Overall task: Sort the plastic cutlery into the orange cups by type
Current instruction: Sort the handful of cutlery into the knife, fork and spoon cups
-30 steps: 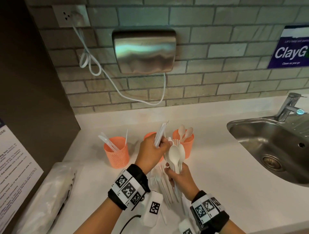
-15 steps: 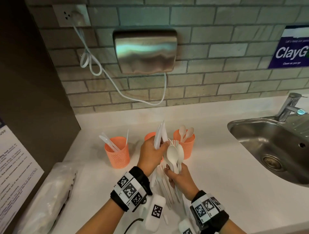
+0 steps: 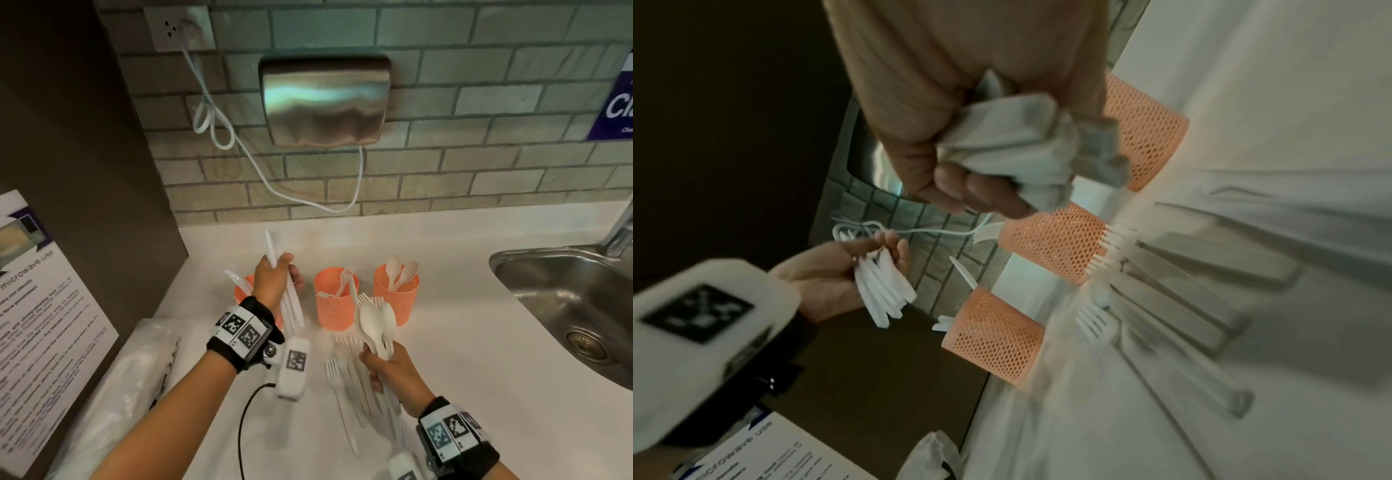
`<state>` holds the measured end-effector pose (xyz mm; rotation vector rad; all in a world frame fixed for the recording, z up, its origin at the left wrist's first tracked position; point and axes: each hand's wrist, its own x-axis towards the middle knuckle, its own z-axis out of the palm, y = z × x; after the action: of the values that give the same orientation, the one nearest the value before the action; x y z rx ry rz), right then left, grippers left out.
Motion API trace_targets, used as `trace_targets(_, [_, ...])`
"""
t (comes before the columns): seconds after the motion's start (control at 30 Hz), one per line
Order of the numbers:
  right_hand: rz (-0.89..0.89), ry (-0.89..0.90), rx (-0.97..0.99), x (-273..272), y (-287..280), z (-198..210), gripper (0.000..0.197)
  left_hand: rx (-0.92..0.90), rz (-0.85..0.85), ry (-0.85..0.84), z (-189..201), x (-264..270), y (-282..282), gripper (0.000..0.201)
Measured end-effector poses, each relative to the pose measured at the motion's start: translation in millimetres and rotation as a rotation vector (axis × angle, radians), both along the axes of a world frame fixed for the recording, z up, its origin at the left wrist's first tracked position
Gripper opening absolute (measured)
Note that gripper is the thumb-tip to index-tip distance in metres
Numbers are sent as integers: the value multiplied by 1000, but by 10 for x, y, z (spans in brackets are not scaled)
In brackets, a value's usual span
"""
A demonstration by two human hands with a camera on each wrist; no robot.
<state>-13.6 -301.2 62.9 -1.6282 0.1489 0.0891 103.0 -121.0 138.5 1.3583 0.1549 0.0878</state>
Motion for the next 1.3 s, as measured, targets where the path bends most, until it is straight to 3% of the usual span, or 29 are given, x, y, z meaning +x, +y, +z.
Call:
trace_targets(0.2, [-52,-6,10,68,-109,10,22,128,229,-343,254,463,278,6])
trace_targets(0.3, [-81,3,9,73,-162,4,20,277,261,-398,147,638,342,4])
trace_targets(0.47, [-151,44,-2,49,-307,-32,17,304,171,-341,-192,740,319,19])
trace_targets(0.63, [-187,78,-2,42,-423,-57,13,385,66,-273,-452,763,338,9])
trace_targets(0.77, [-186,84,1,57,-428,-73,12,448,-18,-178,-550,770,439,12])
trace_targets(0.87, [-164,78,-2,83,-397,-77,11,521,11,-155,-525,714,474,19])
trace_targets(1.03, [-136,53,6,129,-326,-50,18,761,58,-254,-452,666,533,66])
trace_targets(1.1, [-119,45,5,138,-300,-29,18,967,32,-339,-456,677,556,65])
trace_targets(1.2, [-95,23,11,130,-276,-2,16,1297,-36,-376,-458,667,550,45])
trace_targets(1.3, [-68,16,50,106,-262,29,18,1431,-64,-329,-440,673,552,68])
